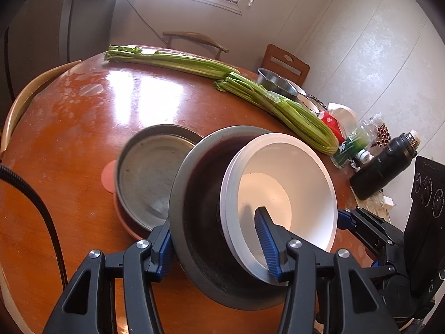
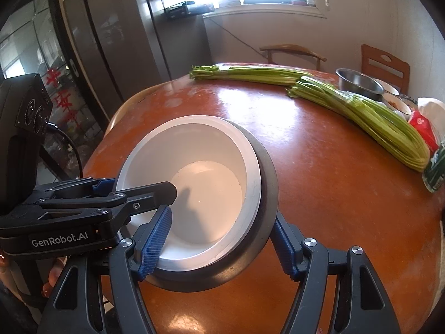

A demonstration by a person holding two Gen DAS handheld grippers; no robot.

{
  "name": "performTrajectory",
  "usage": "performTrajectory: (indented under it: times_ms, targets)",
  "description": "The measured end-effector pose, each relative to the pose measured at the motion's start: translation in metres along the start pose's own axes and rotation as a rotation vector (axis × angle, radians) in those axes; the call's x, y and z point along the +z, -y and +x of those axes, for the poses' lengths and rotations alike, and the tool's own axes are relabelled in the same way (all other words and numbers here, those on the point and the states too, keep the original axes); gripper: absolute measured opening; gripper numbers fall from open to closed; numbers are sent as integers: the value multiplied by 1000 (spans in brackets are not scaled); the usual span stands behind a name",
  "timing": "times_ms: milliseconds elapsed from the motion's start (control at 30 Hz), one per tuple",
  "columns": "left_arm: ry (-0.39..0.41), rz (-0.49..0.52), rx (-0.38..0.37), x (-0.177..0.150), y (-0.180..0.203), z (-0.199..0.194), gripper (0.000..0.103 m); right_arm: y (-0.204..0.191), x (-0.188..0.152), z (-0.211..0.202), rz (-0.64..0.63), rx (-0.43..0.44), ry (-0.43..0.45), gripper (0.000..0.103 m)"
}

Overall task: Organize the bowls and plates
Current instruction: 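Lift the steel bowl stack with the left tool toward the steel plate stack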

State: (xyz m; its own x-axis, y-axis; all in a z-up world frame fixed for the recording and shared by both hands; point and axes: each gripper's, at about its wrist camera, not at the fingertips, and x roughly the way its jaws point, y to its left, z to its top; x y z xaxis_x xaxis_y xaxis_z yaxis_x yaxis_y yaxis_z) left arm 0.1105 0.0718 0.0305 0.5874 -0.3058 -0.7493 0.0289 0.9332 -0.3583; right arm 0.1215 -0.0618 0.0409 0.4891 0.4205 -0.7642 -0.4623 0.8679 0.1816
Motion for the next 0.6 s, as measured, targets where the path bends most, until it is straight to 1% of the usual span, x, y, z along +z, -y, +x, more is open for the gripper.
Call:
performTrajectory:
  times_ms: [300, 600]
  targets:
    - [18, -22, 21, 14, -22, -4, 52, -10, 19, 19, -15, 22, -5, 72]
    - [35, -39, 38, 30, -38, -3, 52, -21, 38, 32, -40, 26, 3, 72]
